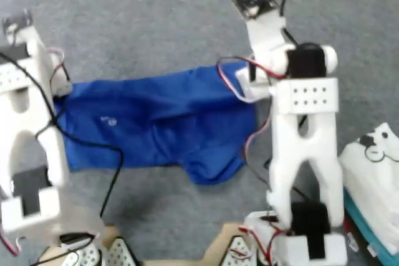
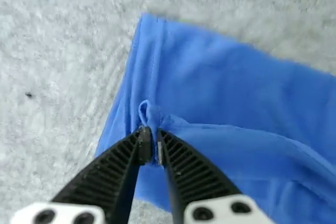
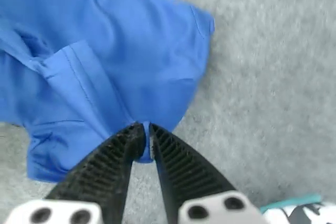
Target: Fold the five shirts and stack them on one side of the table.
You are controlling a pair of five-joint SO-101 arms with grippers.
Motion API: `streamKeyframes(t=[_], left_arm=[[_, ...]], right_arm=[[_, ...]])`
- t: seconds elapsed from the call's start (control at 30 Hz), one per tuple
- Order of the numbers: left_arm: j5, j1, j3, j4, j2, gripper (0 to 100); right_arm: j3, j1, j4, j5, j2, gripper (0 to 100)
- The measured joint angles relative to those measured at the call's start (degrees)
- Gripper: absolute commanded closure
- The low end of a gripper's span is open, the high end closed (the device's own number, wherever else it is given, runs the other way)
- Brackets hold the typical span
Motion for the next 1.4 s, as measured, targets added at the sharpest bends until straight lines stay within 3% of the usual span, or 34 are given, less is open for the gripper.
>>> streamKeyframes(t=[0.17,0.3,0.6,0.77,1.27,1.4], left_arm=[[0.0,-0.7,18.99,-8.88,-11.16,98],[0.0,-1.67,25.58,-11.16,-15.91,98],[-0.62,-5.89,27.87,-12.04,-16.97,98],[-1.49,-7.38,32.79,-16.62,-17.05,98],[-1.49,-10.02,37.1,-17.32,-17.05,98],[-2.02,-9.32,38.86,-17.32,-17.49,93]], right_arm=[[13.19,0.79,-4.92,0.0,-6.51,99.5],[21.45,0.97,-6.24,0.0,-11.25,99.5],[33.14,1.05,-6.33,0.0,-18.02,99.5],[37.63,1.05,-6.33,0.0,-20.04,99.5],[44.92,1.05,-6.33,2.9,-24.53,99.0],[44.92,1.05,-6.33,4.57,-24.88,86.2]])
